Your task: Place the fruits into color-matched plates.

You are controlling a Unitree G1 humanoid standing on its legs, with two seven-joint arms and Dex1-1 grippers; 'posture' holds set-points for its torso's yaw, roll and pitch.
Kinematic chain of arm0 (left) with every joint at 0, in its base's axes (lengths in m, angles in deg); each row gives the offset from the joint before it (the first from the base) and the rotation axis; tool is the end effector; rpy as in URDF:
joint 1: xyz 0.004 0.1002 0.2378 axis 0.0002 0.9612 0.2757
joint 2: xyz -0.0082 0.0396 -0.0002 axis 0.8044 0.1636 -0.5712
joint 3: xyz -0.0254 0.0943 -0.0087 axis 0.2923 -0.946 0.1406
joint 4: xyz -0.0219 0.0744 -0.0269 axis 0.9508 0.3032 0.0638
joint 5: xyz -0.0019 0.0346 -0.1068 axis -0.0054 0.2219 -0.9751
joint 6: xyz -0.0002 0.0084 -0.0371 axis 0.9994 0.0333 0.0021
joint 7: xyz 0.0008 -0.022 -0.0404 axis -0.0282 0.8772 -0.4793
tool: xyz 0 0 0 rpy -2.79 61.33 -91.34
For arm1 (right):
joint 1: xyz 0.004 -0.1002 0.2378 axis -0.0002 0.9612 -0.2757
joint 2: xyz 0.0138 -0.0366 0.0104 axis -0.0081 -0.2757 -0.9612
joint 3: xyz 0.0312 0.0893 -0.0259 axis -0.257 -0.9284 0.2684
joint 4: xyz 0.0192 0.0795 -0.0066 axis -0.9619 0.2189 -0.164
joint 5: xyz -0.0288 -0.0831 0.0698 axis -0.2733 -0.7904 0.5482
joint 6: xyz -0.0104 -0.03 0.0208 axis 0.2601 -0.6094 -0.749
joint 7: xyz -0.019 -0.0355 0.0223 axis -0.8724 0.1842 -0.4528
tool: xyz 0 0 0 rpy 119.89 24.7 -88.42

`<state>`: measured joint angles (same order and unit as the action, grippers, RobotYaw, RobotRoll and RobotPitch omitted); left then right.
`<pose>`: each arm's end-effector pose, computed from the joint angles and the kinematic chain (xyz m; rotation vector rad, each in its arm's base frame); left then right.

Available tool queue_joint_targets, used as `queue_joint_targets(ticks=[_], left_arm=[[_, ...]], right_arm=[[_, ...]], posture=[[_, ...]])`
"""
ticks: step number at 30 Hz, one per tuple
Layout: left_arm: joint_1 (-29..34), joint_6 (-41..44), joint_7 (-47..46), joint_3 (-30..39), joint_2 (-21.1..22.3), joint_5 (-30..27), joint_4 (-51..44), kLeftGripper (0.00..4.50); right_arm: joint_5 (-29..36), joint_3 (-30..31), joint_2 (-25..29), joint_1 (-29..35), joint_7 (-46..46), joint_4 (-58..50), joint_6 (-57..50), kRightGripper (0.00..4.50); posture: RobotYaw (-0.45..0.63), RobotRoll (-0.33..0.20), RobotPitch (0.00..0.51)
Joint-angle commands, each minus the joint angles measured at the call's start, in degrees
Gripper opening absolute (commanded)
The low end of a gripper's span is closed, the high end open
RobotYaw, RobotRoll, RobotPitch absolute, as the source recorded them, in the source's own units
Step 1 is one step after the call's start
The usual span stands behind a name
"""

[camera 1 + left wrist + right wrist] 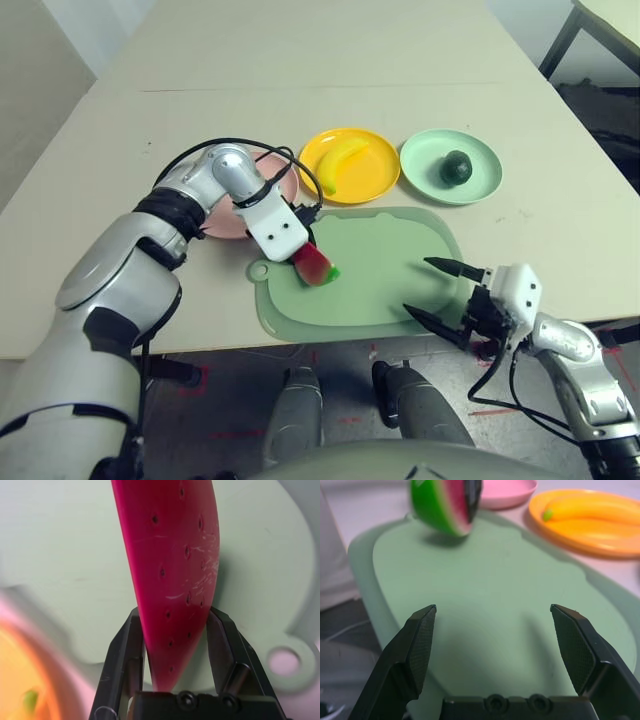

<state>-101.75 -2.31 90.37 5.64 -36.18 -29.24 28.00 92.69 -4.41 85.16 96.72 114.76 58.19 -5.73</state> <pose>0.3497 0.1808 0.2259 1.3566 0.0655 -1.8557 0.1913 -0.2112 0.0878 -0.1944 -0.0735 1.0327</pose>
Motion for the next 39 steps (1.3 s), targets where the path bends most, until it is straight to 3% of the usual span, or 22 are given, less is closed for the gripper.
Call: queue_joint_targets(ticks=[1, 7, 13, 19, 27, 35, 39], left_arm=[[-5.1, 2.3, 0.4, 6.8, 2.2, 1.5, 4.8, 1.82], [-10.9, -2.0, -10.5, 9.9, 6.1, 18.3, 18.3, 1.82], [-9.2, -0.1, -27.8, 10.0, 6.9, 31.4, 24.3, 1.82], [-3.9, 4.8, -38.2, 10.4, 4.8, 38.1, 26.9, 1.82], [0.6, 5.8, -39.4, 14.7, 4.1, 38.9, 26.8, 1.82], [-1.2, 5.3, -38.7, 17.8, 5.1, 39.0, 25.8, 4.48], [-2.9, 4.4, -31.8, 22.1, 6.6, 34.7, 24.5, 4.48]], right_arm=[[3.7, 0.3, -0.3, 0.0, -1.1, -4.2, -3.0, 4.5], [7.7, 3.4, -4.2, -1.6, -5.8, -10.9, -8.5, 4.5], [5.6, 5.7, -9.1, -4.1, -12.1, -12.4, -8.8, 4.5], [3.7, 6.9, -11.1, -4.3, -15.6, -11.9, -8.5, 4.5], [3.4, 7.2, -10.0, -3.0, -16.6, -12.1, -8.7, 4.5], [4.4, 6.7, -9.0, -5.1, -15.7, -10.7, -9.3, 4.5], [6.2, 2.8, -7.1, -9.5, -15.2, -8.6, -10.0, 4.5]], posture=[[-0.06, 0.0, 0.166], [-0.06, 0.0, 0.166], [-0.06, 0.0, 0.167], [-0.08, 0.0, 0.165], [-0.09, 0.0, 0.165], [-0.07, 0.0, 0.167], [-0.06, 0.0, 0.163]])
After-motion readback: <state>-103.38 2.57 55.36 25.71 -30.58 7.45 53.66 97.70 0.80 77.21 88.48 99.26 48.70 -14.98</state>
